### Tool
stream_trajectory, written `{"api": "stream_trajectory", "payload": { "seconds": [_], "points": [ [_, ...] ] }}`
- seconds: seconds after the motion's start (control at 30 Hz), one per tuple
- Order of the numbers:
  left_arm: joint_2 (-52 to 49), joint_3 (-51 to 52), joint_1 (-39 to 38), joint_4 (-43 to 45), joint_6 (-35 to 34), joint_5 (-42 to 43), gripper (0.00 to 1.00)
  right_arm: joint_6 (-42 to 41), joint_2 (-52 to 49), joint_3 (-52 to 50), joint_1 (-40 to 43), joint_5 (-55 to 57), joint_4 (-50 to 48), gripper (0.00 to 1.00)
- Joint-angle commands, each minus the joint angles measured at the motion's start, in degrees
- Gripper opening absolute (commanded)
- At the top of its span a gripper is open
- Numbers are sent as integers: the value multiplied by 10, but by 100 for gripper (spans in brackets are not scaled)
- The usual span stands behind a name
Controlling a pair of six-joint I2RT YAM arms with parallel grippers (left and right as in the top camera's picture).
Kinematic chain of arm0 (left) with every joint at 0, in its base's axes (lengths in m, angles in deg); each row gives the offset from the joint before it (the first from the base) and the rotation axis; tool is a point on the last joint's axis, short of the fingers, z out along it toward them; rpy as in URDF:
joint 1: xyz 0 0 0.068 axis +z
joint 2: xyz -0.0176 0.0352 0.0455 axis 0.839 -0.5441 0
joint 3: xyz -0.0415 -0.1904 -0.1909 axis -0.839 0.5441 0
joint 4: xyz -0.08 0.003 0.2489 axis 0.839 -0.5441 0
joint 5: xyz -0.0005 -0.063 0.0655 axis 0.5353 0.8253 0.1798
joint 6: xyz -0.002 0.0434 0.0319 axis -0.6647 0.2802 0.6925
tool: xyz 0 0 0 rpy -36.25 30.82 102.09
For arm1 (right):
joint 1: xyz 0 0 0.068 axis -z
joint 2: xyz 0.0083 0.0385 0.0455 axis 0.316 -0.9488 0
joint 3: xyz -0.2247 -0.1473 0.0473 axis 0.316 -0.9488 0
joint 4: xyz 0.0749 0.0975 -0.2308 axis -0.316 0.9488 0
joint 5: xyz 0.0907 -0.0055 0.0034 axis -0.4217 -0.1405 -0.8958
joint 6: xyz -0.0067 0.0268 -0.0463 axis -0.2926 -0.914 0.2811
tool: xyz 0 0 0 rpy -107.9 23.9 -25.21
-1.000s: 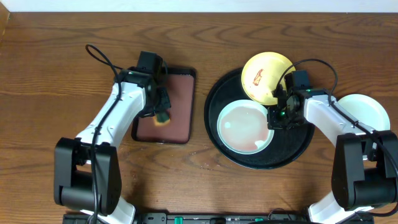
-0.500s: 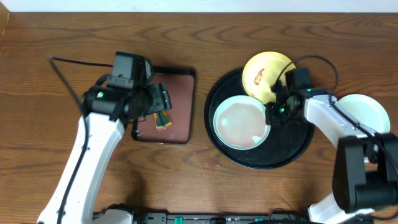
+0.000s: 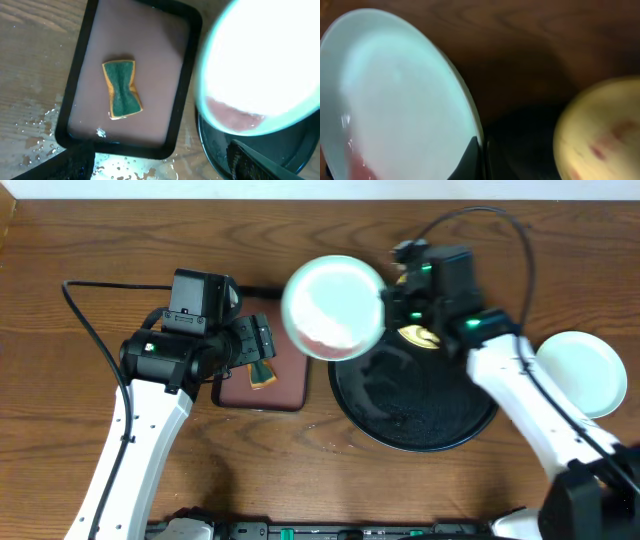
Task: Clean dirty plates on tray and stack at the side
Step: 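Lift the pale green plate by its rim with the right gripper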
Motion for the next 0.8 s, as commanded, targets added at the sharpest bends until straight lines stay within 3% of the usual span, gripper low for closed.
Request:
{"api": "stream_trajectory", "payload": {
  "seconds": [0.0, 0.27, 0.6, 0.77],
  "points": [
    [0, -11, 1, -2, 3, 3, 85, -16, -34, 1, -71, 90, -58, 1],
    [0, -11, 1, -2, 3, 3, 85, 99, -92, 1, -176, 250, -154, 1],
    [0, -11, 1, -2, 3, 3, 85, 244, -42, 1, -263, 489, -207, 1],
    [0, -11, 1, -2, 3, 3, 86, 290, -30, 1, -284, 533, -228, 1]
  ]
}}
